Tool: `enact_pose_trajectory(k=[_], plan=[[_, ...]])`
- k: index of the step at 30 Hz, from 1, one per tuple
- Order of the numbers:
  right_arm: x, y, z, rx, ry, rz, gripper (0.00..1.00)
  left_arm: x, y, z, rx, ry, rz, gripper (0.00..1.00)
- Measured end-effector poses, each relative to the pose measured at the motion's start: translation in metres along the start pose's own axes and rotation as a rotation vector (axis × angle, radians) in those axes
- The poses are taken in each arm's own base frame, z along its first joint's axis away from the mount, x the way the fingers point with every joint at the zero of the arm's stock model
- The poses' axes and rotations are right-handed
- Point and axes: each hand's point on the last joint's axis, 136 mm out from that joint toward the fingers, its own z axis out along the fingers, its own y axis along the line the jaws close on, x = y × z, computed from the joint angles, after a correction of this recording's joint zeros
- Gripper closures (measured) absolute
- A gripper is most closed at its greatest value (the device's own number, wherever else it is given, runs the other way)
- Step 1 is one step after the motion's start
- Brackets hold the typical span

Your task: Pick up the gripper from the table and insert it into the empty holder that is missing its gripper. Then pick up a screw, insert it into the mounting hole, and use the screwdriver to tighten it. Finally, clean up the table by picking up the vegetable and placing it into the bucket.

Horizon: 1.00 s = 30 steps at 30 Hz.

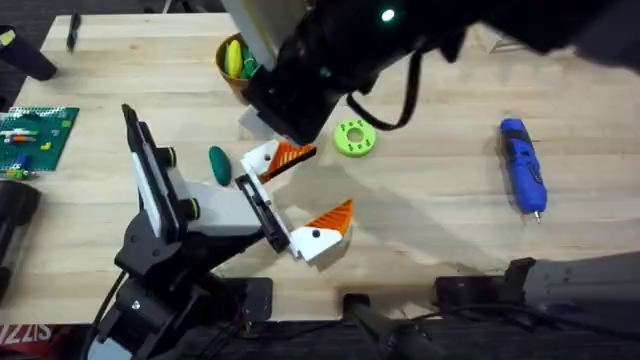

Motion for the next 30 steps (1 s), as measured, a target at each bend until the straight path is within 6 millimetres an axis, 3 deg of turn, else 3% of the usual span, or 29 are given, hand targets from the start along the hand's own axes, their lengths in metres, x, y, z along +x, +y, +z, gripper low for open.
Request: enact_pose_trajectory(k=[4, 13, 19, 30], plan=[[0.005, 0.001, -0.003, 0.0, 0.022, -0.002, 0.994, 0.0, 0.0, 0.0, 0.0, 0.0, 0.0, 0.01], [0.019, 0.011, 0.016, -0.077, 0.101, -0.028, 0.994, 0.0, 0.0, 0.0, 0.0, 0.0, 0.0, 0.01], [0.021, 0.012, 0.027, -0.091, 0.123, -0.046, 0.992, 0.0, 0.0, 0.0, 0.0, 0.0, 0.0, 0.01], [0.022, 0.006, 0.029, -0.062, 0.131, -0.063, 0.993, 0.0, 0.0, 0.0, 0.0, 0.0, 0.0, 0.01]])
